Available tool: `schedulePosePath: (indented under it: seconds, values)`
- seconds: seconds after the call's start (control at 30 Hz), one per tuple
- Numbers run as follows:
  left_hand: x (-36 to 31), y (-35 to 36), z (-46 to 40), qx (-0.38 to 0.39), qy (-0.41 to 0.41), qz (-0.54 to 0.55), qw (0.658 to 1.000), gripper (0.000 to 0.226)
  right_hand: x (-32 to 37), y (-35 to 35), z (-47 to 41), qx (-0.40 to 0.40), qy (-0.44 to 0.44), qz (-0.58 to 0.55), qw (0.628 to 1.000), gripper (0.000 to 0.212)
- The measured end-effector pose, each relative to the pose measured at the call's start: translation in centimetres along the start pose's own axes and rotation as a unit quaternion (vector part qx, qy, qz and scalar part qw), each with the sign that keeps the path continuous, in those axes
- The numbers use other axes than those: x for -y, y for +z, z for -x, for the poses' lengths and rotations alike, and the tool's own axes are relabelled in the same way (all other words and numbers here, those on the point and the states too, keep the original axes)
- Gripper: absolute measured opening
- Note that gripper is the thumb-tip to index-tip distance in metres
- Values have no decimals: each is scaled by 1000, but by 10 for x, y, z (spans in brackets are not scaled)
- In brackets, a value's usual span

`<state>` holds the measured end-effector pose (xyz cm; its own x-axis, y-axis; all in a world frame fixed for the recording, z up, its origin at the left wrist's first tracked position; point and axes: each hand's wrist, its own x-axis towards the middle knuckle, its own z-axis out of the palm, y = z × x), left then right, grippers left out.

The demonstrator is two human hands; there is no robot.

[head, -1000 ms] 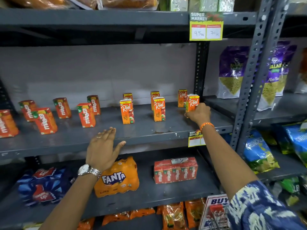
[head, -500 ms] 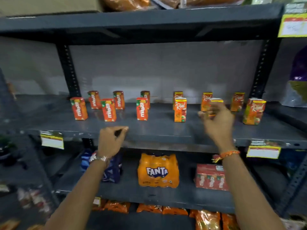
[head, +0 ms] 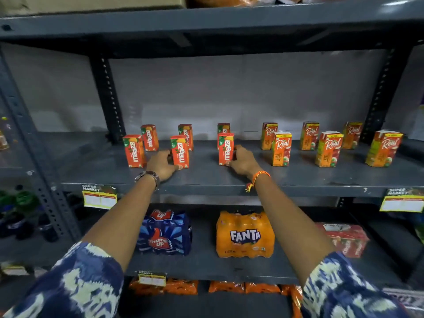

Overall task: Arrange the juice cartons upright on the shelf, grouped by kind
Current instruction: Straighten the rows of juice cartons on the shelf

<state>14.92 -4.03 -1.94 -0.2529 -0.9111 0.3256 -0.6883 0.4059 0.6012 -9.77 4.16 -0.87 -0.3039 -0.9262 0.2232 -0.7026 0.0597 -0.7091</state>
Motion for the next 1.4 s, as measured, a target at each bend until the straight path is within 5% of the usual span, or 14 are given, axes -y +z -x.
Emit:
schedulePosePath:
  seconds: [0.23, 0.8, 0.87, 0.97, 1.03, 1.17, 1.4]
  values:
    - [2, 2, -10, 24, 7, -19, 1000, 45, -4, 5, 1, -54, -19, 46, 997, 47]
    - [2, -6, 2, -6, -28, 64, 998, 56, -2, -3, 8, -12, 16, 40, 999, 53]
    - [9, -13, 14, -66, -54, 135, 987, 56, -7, -11, 24, -17, 21, 65, 998, 60]
    - [30, -26, 31, -263, -68, 130, 954, 35, -28, -2, 64, -107, -26, 198, 974, 57]
    - [39, -37, 33, -336, -104, 96, 931, 56, -41, 17, 92, -186, -67, 253, 947, 54]
    - [41, -53, 12, -228, -185, 35, 955, 92, -58, 42, 112, -258, -114, 315, 906, 55]
    - [52, -47, -4, -195, -182, 29, 963, 57, -61, 44, 110, -266, -112, 309, 906, 53]
